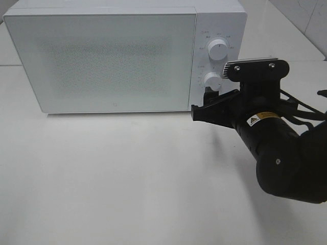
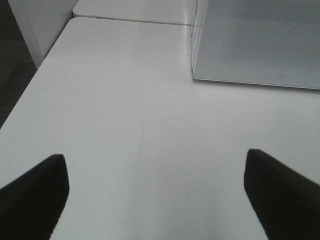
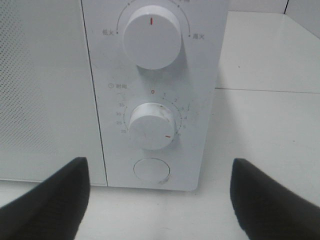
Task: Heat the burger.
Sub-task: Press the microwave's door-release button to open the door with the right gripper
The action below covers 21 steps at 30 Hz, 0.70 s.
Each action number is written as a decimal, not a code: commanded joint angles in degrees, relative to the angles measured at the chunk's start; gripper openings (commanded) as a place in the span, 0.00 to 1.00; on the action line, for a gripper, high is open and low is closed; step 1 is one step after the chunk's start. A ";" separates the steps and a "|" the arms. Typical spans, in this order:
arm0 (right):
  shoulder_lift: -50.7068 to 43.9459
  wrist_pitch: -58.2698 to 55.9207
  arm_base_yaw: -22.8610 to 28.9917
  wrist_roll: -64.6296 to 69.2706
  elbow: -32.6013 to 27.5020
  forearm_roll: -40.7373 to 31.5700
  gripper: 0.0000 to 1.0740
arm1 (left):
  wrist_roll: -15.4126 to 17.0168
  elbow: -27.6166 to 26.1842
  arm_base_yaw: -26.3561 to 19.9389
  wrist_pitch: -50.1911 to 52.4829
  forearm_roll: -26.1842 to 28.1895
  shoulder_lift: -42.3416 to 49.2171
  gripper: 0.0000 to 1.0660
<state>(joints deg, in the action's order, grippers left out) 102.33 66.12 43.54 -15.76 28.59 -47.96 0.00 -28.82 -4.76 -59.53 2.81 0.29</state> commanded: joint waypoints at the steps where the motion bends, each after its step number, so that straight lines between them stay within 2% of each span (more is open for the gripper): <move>1: 1.26 -1.95 0.17 0.46 1.15 -0.23 0.70 | 0.00 0.23 0.23 0.11 0.17 1.09 0.82; 14: 1.32 -3.32 0.17 4.01 1.15 -0.23 0.70 | 0.00 0.23 0.23 0.11 0.17 1.09 0.82; 16: 1.32 -3.61 0.17 6.93 1.15 -0.23 0.70 | 0.00 0.23 0.23 0.11 0.17 1.09 0.82; 19: 1.32 -3.61 0.17 21.72 1.15 -0.23 0.69 | 0.00 0.23 0.23 0.11 0.17 1.09 0.82; 21: 1.32 -3.61 0.17 25.50 1.15 -0.23 0.68 | 0.00 0.23 0.23 0.11 0.17 1.09 0.82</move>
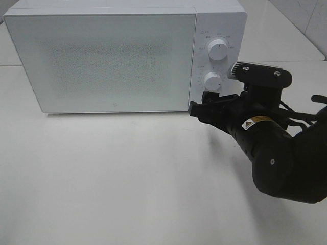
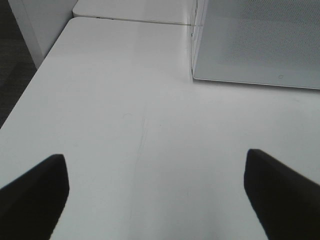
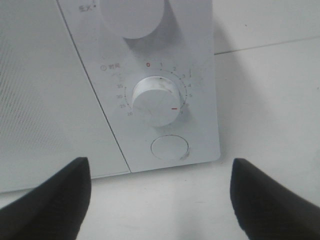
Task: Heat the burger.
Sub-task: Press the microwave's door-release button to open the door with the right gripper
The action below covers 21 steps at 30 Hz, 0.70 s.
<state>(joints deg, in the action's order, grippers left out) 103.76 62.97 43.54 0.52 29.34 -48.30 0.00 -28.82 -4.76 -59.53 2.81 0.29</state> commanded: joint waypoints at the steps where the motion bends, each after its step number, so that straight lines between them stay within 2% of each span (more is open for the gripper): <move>1: -0.11 -0.46 0.17 9.22 0.40 0.11 0.68 | 0.00 0.23 0.23 0.11 0.17 1.09 0.82; 4: -0.11 -0.92 0.17 27.56 0.40 0.11 0.60 | 0.00 0.23 0.23 0.11 0.17 1.09 0.82; 5: -0.11 -0.92 0.17 27.56 0.40 0.11 0.60 | 0.00 0.23 0.23 0.11 0.17 1.09 0.82; 7: -0.11 -0.92 0.17 40.62 0.40 0.11 0.53 | 0.00 0.23 0.23 0.11 0.17 1.09 0.82; 9: -0.11 -0.92 0.17 45.03 0.40 0.11 0.50 | 0.00 0.23 0.23 0.11 0.17 1.09 0.82; 10: -0.11 -1.09 0.17 52.37 0.40 0.11 0.43 | 0.00 0.23 0.23 0.11 0.17 1.09 0.82; 13: -0.11 -1.15 0.17 55.41 0.40 0.11 0.39 | 0.00 0.23 0.23 0.11 0.17 1.09 0.82; 15: -0.11 -1.89 0.17 64.29 0.40 0.11 0.27 | 0.00 0.23 0.23 0.11 0.17 1.09 0.82; 16: -0.11 -1.89 0.17 64.29 0.40 0.11 0.27 | 0.00 0.23 0.23 0.11 0.17 1.09 0.82; 17: -0.11 -3.15 0.17 68.93 0.40 0.11 0.19 | 0.00 0.23 0.23 0.11 0.17 1.09 0.82; 19: -0.11 -4.07 0.17 70.70 0.40 0.11 0.15 | 0.00 0.23 0.23 0.11 0.17 1.09 0.82; 21: -0.11 -7.10 0.17 74.83 0.40 0.11 0.05 | 0.00 0.23 0.23 0.11 0.17 1.09 0.82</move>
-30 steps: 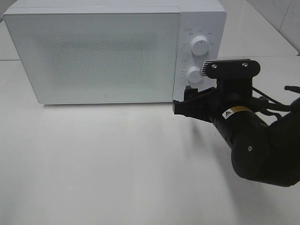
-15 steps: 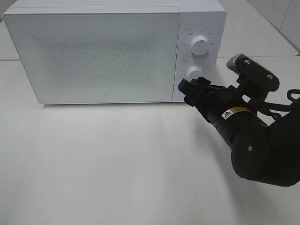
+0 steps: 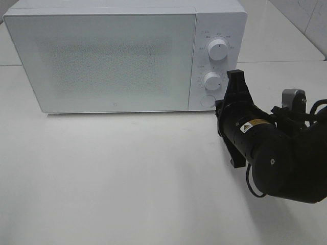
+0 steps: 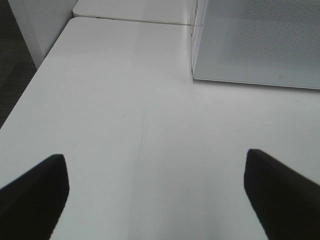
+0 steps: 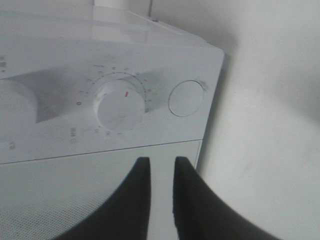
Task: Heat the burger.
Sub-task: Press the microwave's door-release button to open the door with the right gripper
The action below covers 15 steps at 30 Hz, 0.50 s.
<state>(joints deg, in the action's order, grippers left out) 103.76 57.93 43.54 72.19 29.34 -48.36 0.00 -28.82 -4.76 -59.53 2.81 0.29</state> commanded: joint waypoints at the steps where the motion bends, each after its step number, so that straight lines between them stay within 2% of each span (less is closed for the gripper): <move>1: -0.11 -2.06 0.17 3.15 0.40 0.17 0.05 | 0.00 0.23 0.23 0.11 0.17 1.09 0.82; 2: -0.11 -2.58 0.17 3.38 0.40 0.17 0.00 | 0.00 0.23 0.23 0.11 0.17 1.09 0.82; 15: 1.89 -2.46 0.00 3.09 2.12 0.17 0.00 | 0.00 0.23 0.23 0.11 0.17 1.09 0.82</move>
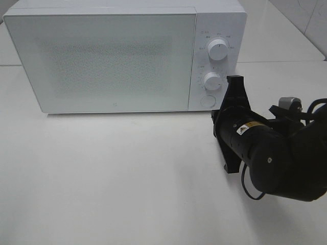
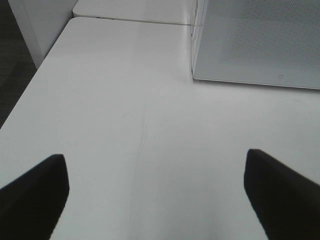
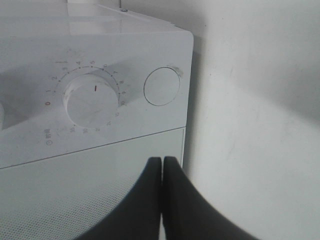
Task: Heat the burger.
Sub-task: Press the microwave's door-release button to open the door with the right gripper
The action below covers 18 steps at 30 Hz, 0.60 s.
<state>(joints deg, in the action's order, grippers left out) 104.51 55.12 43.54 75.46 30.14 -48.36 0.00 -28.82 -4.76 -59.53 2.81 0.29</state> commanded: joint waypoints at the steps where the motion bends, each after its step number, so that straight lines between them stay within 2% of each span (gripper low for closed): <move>1: 2.58 0.52 0.00 0.06 2.35 0.17 0.00 | 0.00 0.23 0.23 0.11 0.17 1.09 0.82; 6: 5.96 0.92 -0.63 1.15 4.87 0.11 0.00 | 0.00 0.23 0.23 0.11 0.17 1.09 0.82; 18: 11.12 -0.34 -6.47 2.52 11.52 3.50 0.00 | 0.00 0.23 0.23 0.11 0.17 1.09 0.82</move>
<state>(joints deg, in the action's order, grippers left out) 114.99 55.06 37.93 77.41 40.34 -46.01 0.00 -28.82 -4.76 -59.53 2.81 0.29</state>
